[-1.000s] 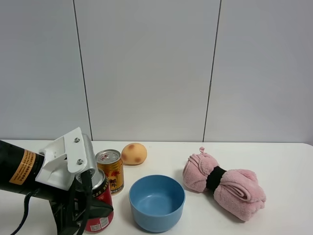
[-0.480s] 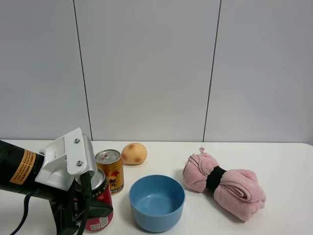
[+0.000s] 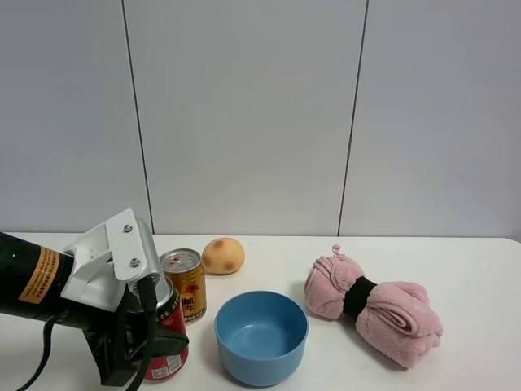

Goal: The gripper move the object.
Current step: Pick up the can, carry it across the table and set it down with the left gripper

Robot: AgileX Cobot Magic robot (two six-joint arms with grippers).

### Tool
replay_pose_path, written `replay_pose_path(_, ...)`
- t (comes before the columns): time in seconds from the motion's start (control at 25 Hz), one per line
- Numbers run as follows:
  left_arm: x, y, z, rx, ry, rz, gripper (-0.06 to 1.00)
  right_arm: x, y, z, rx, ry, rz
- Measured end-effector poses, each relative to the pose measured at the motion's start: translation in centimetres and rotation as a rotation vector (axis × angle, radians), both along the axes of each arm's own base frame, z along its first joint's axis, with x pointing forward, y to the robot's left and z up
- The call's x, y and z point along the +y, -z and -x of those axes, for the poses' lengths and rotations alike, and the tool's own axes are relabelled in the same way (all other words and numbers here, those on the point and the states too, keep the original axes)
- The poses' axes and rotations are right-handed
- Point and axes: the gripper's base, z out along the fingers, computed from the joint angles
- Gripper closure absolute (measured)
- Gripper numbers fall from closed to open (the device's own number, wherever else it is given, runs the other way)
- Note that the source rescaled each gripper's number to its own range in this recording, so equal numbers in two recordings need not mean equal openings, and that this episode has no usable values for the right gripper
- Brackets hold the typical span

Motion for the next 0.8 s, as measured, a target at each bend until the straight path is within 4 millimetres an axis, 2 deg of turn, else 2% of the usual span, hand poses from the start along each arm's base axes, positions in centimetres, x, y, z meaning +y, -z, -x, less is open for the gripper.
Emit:
replay_pose_path(0.12,0.0,-0.2,-0.2,0.001,-0.027,0.02,0.53,0.0,0.0,0.0,0.0,0.0,0.0)
replay_pose_path(0.2,0.0,-0.2,-0.2,0.002,-0.035,0.022,0.44,0.0,0.0,0.0,0.0,0.0,0.0)
replay_pose_path(0.56,0.0,-0.5,-0.3,-0.009,-0.036,0.032,0.41,0.0,0.0,0.0,0.0,0.0,0.0)
replay_pose_path(0.8,0.1,-3.3,-0.1,-0.044,-0.082,0.113,0.41,0.0,0.0,0.0,0.0,0.0,0.0)
